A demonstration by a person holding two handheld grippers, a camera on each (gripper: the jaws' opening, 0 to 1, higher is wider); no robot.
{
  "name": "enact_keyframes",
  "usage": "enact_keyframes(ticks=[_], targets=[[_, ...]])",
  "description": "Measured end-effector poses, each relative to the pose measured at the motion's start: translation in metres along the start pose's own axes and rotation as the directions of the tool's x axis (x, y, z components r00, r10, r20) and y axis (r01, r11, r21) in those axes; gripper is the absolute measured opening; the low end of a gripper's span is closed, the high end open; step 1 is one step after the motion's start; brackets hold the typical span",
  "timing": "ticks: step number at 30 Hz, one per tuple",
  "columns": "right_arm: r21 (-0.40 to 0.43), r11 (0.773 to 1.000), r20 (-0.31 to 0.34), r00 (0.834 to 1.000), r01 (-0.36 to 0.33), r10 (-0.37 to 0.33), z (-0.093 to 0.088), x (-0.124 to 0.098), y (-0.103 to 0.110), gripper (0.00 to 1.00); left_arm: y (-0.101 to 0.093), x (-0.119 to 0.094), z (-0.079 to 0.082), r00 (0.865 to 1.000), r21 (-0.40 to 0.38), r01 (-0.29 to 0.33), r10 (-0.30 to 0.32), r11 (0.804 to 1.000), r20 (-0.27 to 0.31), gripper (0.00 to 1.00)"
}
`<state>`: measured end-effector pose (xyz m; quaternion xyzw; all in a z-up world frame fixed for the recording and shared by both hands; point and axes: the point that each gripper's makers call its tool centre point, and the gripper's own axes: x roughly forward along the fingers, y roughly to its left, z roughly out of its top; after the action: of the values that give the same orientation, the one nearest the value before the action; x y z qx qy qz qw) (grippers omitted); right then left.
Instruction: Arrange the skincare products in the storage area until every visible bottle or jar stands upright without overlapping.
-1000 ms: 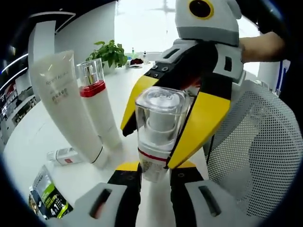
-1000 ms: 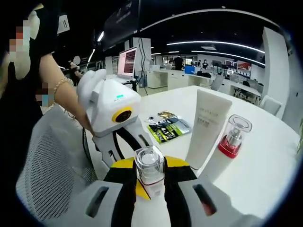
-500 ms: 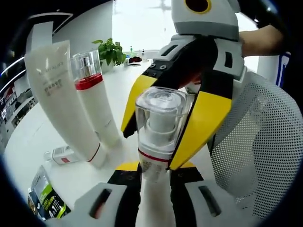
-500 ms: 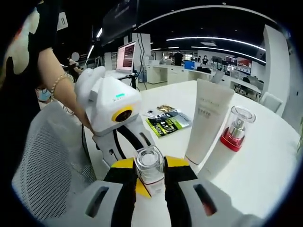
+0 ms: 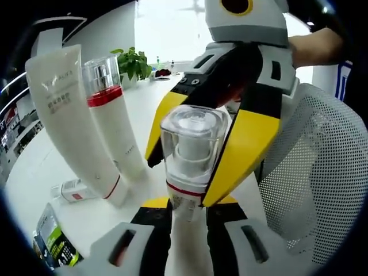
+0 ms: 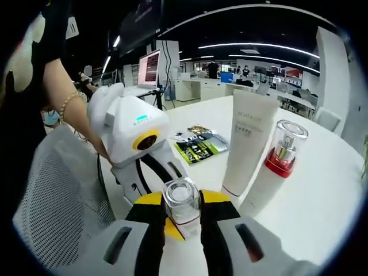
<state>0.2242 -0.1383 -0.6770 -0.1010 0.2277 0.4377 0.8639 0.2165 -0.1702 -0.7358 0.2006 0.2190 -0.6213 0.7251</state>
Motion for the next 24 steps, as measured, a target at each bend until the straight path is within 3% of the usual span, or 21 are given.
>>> enact_keyframes(ticks=[7, 24], targets=[[0.042, 0.998, 0.028, 0.999, 0.039, -0.040, 0.001, -0.002, -0.009, 0.26, 0.006, 0.006, 0.004, 1.000, 0.004, 0.004, -0.004, 1.000, 0.010, 0.19], [0.123, 0.984, 0.028, 0.991, 0.128, -0.132, -0.014, -0.013, -0.027, 0.55, 0.026, 0.020, 0.014, 1.000, 0.020, -0.010, 0.010, 1.000, 0.022, 0.19]])
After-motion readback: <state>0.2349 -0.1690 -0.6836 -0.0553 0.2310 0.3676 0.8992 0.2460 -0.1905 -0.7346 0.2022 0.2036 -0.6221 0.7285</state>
